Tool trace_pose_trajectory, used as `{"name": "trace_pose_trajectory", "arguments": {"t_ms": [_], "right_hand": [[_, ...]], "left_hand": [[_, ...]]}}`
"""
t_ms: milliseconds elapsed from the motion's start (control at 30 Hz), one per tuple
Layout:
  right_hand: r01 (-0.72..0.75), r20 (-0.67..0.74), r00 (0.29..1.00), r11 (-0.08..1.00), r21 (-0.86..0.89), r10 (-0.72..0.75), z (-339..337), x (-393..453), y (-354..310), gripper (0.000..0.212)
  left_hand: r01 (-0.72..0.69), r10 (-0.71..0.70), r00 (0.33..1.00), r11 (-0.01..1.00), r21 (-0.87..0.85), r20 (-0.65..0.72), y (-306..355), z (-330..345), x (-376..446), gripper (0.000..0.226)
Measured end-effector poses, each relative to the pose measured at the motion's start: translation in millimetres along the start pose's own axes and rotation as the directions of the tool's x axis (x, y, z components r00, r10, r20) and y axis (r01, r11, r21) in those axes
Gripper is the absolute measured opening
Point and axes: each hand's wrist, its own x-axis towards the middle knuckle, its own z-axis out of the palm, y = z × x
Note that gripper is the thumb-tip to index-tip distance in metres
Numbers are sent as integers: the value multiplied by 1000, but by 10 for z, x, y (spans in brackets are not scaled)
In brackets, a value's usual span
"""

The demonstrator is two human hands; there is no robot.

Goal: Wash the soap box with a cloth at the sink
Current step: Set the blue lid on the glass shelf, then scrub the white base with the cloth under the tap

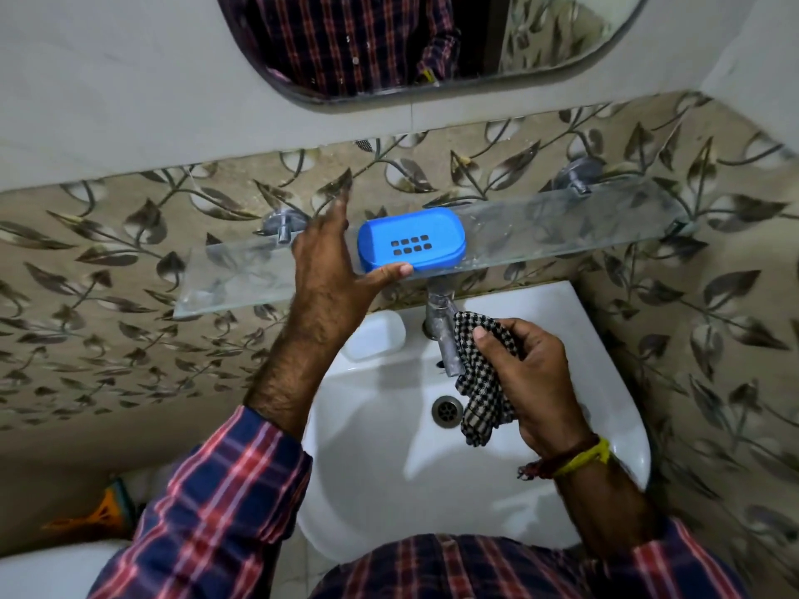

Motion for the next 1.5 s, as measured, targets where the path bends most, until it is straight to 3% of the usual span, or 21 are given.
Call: {"name": "trace_pose_trajectory", "arguments": {"t_ms": [100, 200, 300, 400, 567, 633, 767, 867, 1067, 1200, 1300, 1433, 1500], "right_hand": [[-8, -4, 1000, 1000, -5, 8, 0, -31, 41, 2], [-14, -13, 1000, 1000, -12, 14, -25, -56, 66, 4], [-27, -17, 1000, 1000, -15, 26, -52, -82, 101, 6], [-13, -22, 1000, 999, -51, 12, -46, -118, 131, 5], [-43, -59, 998, 997, -70, 39, -37, -132, 181, 8], [-48, -79, 996, 996, -70, 43, -34, -138, 183, 7], [-40, -115, 993, 996, -75, 32, -39, -140, 163, 9], [-32, -142, 990, 995, -92, 18, -65, -127, 178, 10], [-52, -204, 979, 992, -116, 28, -202, -139, 308, 6], [-73, -223, 974, 992, -107, 47, -275, -155, 373, 4], [-77, -209, 977, 991, -110, 53, -270, -155, 398, 6], [-71, -171, 984, 988, -137, 47, -237, -146, 395, 12], [-42, -147, 989, 983, -179, 15, -221, -151, 380, 12]], "left_hand": [[-172, 133, 950, 978, -117, -281, -33, 40, -405, 75], [-215, 144, 908, 966, -143, -393, -262, 192, -800, 40], [-6, -60, 959, 973, -231, -277, -617, 387, -998, 27], [218, -263, 953, 940, -263, -149, -944, 535, -994, 22], [305, -323, 944, 934, -187, -73, -1309, 733, -874, 23], [403, -416, 908, 900, -169, -48, -1427, 833, -794, 32], [665, -657, 747, 739, -114, 98, -1588, 986, -622, 53], [680, -662, 731, 725, -105, 167, -1633, 1007, -533, 60], [695, -683, 719, 705, -141, 131, -1680, 1088, -454, 19], [622, -635, 767, 701, -350, 92, -1612, 1077, -649, 16], [493, -498, 864, 812, -314, 68, -1564, 992, -844, 27], [134, -142, 990, 970, -201, -25, -1352, 832, -1139, 13], [-132, 129, 989, 990, -53, -66, -1248, 788, -1273, 20]]}}
